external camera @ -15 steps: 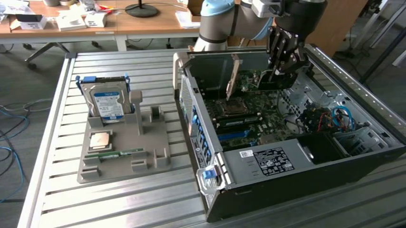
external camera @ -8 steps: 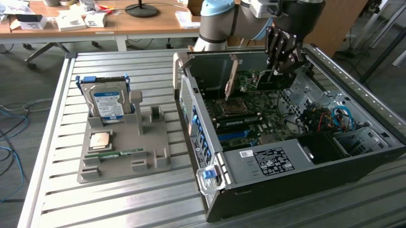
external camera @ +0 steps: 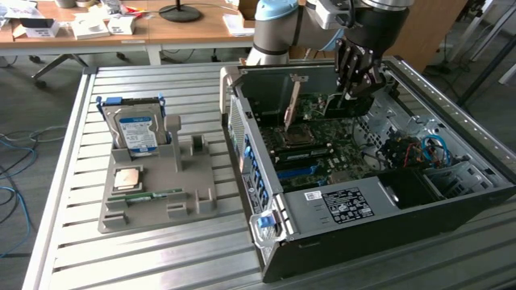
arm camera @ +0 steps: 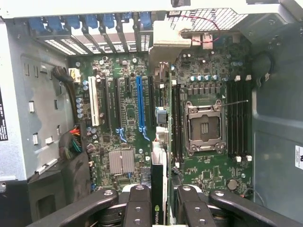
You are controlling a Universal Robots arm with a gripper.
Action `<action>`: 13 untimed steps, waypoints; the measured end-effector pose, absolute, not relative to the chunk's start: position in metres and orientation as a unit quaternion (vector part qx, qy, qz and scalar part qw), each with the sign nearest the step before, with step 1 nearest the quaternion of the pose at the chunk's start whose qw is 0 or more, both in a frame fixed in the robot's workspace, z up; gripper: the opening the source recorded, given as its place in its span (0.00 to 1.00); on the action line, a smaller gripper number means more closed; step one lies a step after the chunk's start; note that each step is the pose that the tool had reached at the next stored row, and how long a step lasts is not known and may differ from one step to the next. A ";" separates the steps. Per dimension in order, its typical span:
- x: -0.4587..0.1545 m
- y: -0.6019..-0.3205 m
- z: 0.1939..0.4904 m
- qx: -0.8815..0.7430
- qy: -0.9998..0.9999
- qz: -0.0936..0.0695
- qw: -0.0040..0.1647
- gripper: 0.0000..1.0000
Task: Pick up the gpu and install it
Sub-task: 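Insert the gpu into the slot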
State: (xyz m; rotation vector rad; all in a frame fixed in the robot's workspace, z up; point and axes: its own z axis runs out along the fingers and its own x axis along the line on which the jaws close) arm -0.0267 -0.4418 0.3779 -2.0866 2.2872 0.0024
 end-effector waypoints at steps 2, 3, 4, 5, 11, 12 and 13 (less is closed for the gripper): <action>-0.027 -0.442 0.378 -0.674 0.739 0.001 0.023 0.26; -0.027 -0.442 0.378 -0.674 0.739 0.001 0.023 0.26; -0.027 -0.442 0.378 -0.674 0.739 0.001 0.023 0.26; -0.027 -0.442 0.378 -0.674 0.739 0.001 0.023 0.26; -0.027 -0.442 0.375 -0.674 0.739 0.001 0.023 0.26; -0.027 -0.442 0.375 -0.674 0.739 0.001 0.023 0.26; -0.027 -0.442 0.374 -0.674 0.739 0.001 0.023 0.26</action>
